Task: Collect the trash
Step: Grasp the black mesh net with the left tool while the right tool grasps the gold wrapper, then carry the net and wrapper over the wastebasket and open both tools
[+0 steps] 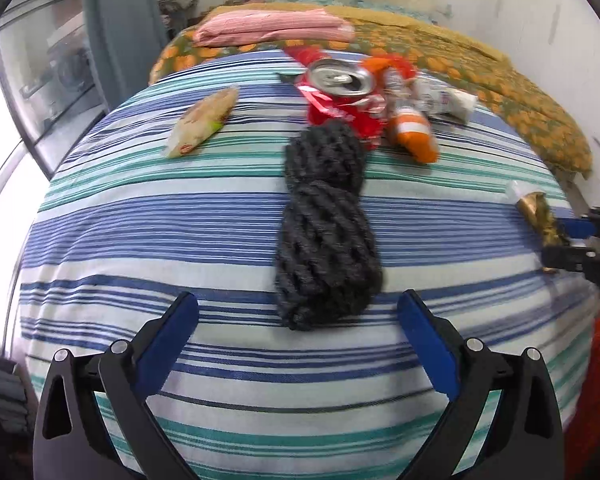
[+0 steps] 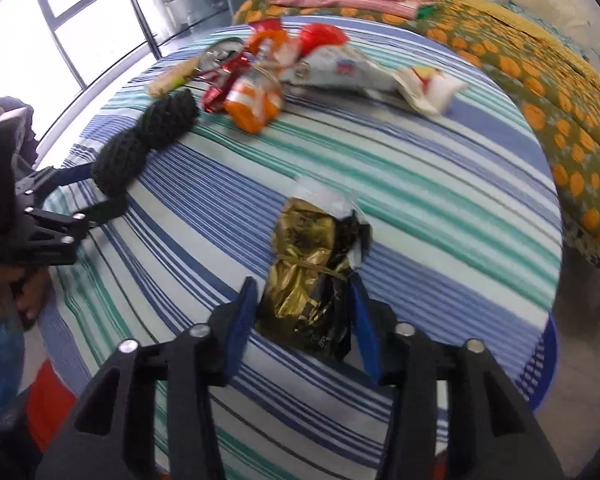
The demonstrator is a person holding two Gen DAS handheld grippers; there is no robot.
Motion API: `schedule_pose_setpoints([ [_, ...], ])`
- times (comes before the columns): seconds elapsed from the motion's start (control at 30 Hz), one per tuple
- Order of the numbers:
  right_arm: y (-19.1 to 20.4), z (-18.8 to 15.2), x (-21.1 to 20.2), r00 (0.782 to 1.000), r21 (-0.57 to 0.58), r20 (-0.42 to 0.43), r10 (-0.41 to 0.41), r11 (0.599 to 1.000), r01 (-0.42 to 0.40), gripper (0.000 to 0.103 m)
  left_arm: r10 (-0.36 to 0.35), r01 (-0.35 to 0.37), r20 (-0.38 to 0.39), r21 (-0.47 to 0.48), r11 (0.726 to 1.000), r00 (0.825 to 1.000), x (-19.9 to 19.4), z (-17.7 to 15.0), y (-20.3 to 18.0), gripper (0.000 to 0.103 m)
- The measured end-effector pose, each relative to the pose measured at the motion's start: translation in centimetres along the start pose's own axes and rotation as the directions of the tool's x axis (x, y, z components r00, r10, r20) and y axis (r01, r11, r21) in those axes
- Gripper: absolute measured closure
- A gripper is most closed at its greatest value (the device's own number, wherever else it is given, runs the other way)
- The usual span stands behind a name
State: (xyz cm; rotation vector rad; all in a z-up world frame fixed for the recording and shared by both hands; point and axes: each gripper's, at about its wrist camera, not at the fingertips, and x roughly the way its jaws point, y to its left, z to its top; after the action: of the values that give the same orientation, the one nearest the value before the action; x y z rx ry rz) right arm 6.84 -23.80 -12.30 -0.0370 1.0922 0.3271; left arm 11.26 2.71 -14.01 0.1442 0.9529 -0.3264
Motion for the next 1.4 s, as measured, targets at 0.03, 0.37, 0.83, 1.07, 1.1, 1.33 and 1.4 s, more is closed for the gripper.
schedule_pose_setpoints([
  [0.03,-0.3,-0.3,-0.1,1.0,0.016,0.005,0.005,1.0,-0.005,0.044,-0.03,0.03,-0.005,0.005,1.0,1.0,-0.2,0.0,-0.1,0.005],
  [0.37,-0.7,1.6,-0.8,0.998,0.1,0.057,0.01,0.995,-0.015,0.03,-0.115,0.115,-0.004,-0.017,0.993,0.993,-0.9,4.4,0.8,0.006],
  [0.83,-1.2,0.6,-1.7,0.993,0.119,0.12,-0.003,0.993,-0.012,0.058,-0.084,0.084,-0.054,-0.012,0.996,0.995,0.4,3.9,-0.2,0.067],
  [1.07,-3.1,-1.2,-3.5,0.987,0.154,0.155,0.028,0.987,-0.053,0.058,-0.166,0.166,-0.022,0.004,0.986,0.986,-2.6,3.7,-4.1,0.069],
  [1.1,-3.6,-1.4,-3.8,0.987,0.162,0.161,0.025,0.986,-0.051,0.058,-0.186,0.186,-0.018,0.019,0.982,0.982,-2.9,3.9,-5.5,0.069],
  [1.33,-10.9,-3.5,-9.0,0.971,0.265,0.218,-0.1,0.964,0.04,0.058,-0.307,0.305,-0.011,0.137,0.942,0.952,-4.1,6.0,-16.0,0.069],
  [1.4,-13.3,-4.3,-10.2,0.965,0.303,0.219,-0.144,0.95,0.073,0.058,-0.341,0.34,-0.025,0.165,0.926,0.94,-3.8,6.6,-19.4,0.069],
])
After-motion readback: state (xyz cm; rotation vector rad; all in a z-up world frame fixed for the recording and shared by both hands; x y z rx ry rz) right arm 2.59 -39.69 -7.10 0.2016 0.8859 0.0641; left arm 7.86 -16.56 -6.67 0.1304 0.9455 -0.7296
